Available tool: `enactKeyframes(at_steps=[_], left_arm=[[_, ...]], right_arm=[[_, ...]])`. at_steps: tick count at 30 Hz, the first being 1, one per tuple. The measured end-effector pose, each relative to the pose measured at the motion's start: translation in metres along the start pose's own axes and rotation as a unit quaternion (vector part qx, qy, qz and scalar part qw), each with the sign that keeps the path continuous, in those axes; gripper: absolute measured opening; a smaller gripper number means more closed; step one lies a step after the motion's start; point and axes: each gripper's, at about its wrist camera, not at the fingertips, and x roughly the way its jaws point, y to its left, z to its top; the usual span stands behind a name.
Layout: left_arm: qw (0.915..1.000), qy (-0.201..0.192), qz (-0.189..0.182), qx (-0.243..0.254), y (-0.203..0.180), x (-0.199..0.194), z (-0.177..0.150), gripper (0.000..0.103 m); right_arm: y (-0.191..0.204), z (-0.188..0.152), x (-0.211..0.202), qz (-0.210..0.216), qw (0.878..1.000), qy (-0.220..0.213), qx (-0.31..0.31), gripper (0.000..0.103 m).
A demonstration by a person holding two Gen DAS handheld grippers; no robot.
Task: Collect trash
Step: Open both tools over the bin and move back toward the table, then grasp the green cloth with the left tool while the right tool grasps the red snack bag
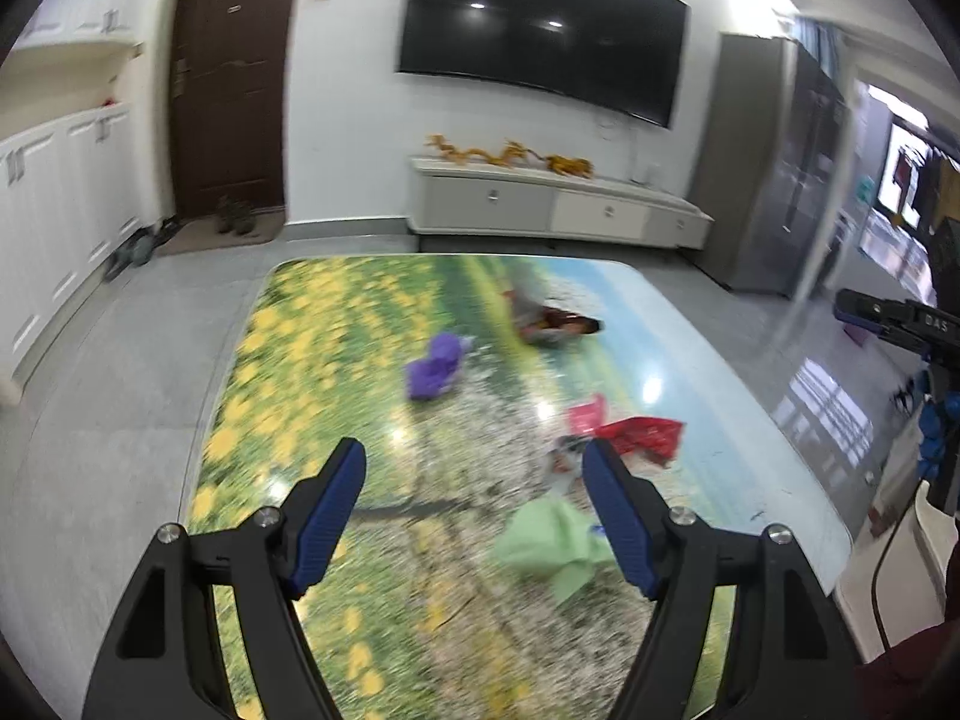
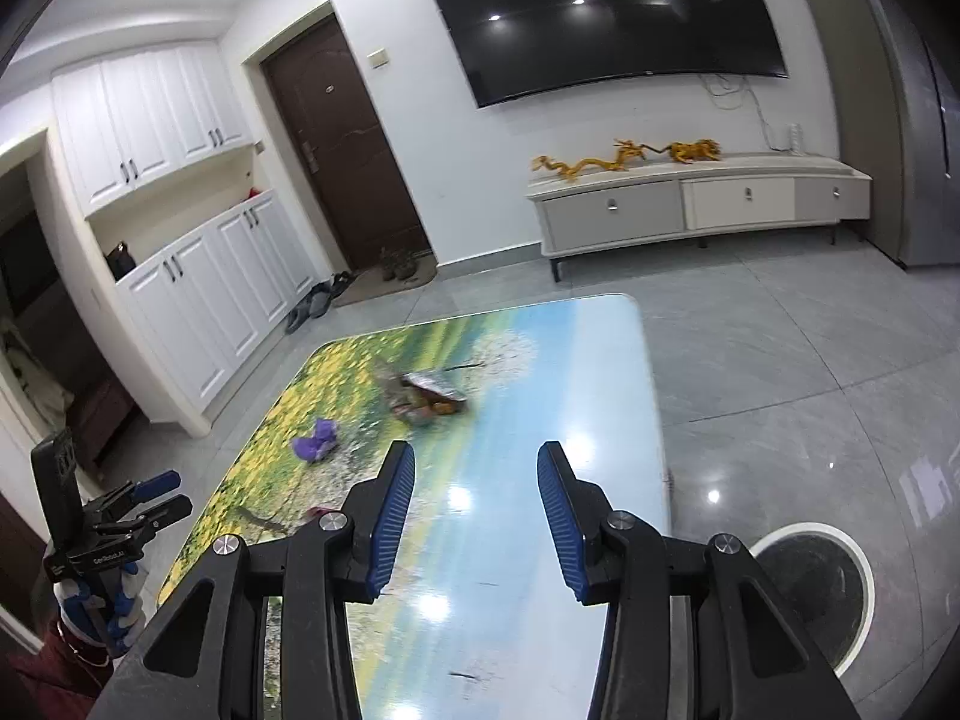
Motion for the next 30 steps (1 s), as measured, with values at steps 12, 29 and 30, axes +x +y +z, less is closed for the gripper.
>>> enactKeyframes(at_steps=[12, 29, 30], left_arm=[[0.9946, 0.049, -0.068, -0.061, 0.016, 0.021, -0.04, 0.077], [0.9786, 0.135, -0.124, -0.093, -0.014, 0.091, -0.055, 0.078], [0.9781, 0.135, -0.125, -0.098, -0.014, 0.093, -0.055, 0.077]], right_arm=[[0.05, -0.009, 0.047, 0.025, 0.998, 0.052, -0.035, 0.042], [0.08, -0.043, 0.131, 0.086, 0.981, 0.149, -0.089, 0.043], [0.081, -0.045, 0.135, 0.09, 0.979, 0.153, -0.095, 0.043]])
